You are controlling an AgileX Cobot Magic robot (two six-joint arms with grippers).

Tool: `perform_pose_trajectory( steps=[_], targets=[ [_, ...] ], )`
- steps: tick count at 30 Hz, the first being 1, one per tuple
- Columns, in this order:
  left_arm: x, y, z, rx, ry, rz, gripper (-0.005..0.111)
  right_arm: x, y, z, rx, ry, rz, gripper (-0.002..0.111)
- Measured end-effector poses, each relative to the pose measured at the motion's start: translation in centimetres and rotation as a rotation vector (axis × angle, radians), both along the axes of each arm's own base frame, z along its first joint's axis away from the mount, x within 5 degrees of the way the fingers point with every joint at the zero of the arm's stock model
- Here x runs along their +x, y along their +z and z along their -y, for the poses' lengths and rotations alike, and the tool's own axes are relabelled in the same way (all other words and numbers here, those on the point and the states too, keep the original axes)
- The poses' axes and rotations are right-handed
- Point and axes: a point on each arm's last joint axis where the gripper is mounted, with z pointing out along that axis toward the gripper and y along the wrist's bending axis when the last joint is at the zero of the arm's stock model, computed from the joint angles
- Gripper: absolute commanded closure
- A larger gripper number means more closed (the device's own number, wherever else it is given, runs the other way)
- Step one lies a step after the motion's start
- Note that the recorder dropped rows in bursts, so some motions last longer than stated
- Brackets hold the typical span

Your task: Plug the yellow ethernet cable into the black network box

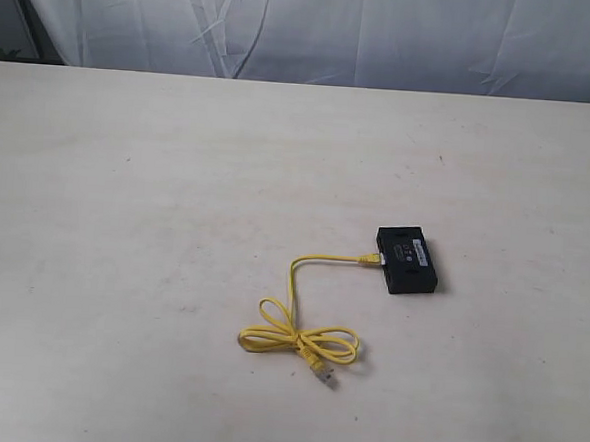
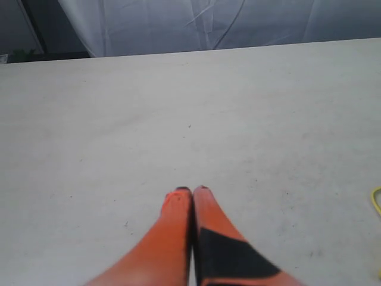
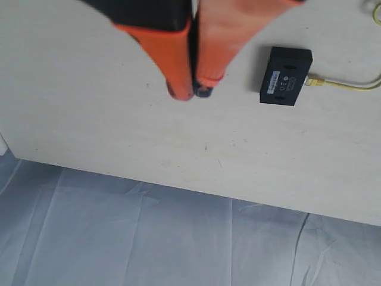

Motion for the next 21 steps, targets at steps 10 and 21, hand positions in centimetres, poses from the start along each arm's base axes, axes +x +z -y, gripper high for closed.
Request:
perform_pose_trajectory(
  steps=[10,21],
  targets=[
    [0.00,0.04,0.00,-0.001,0.000,0.005,0.107,0.06,-0.17,0.00,0.099,-0.035,-0.010,0.108],
    [0.00,0.04,0.00,-0.001,0.000,0.005,0.107,0.06,-0.17,0.00,0.103,-0.036,-0.010,0.108]
  ],
)
